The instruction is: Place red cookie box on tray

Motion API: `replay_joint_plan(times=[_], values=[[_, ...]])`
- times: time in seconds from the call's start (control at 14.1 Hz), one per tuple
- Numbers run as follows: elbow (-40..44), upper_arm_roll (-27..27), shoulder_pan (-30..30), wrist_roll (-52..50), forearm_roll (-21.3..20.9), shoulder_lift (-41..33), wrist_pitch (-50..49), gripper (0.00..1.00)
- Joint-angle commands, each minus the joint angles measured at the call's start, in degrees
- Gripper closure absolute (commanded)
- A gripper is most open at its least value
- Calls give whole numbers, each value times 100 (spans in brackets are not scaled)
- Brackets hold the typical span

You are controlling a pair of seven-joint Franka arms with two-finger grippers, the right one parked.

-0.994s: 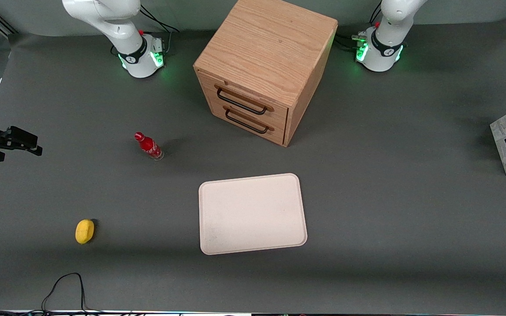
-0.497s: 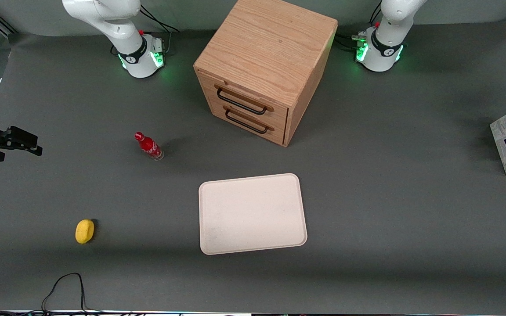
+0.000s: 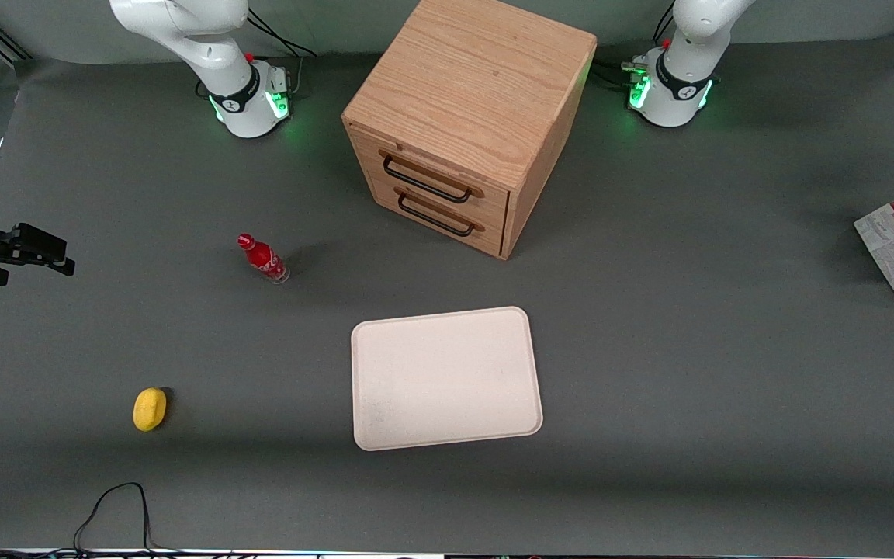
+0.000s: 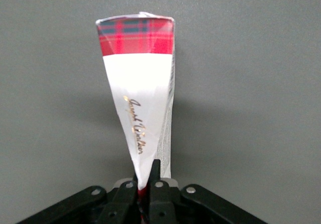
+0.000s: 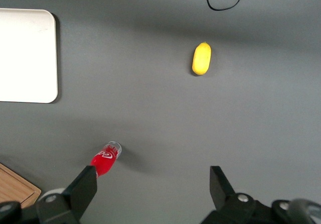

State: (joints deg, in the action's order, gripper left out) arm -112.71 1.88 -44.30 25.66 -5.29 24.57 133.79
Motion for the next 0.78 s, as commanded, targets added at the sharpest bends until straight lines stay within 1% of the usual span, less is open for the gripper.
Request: replay_joint_plan(times=[0.0,0.14,0.28,0.5,0.57,0.71], values=[[178,84,18,45,-7,-416,-553,95],[730,102,184,-17,1,-680,-1613,95],[1520,102,430,-96,2,-848,-2818,95],[2829,111,869,-393,-42,-892,-4383,95],[3234,102,1044,-517,-69,-883,-4840,96],[3597,111,1309,-701,-113,-892,-5353,96]])
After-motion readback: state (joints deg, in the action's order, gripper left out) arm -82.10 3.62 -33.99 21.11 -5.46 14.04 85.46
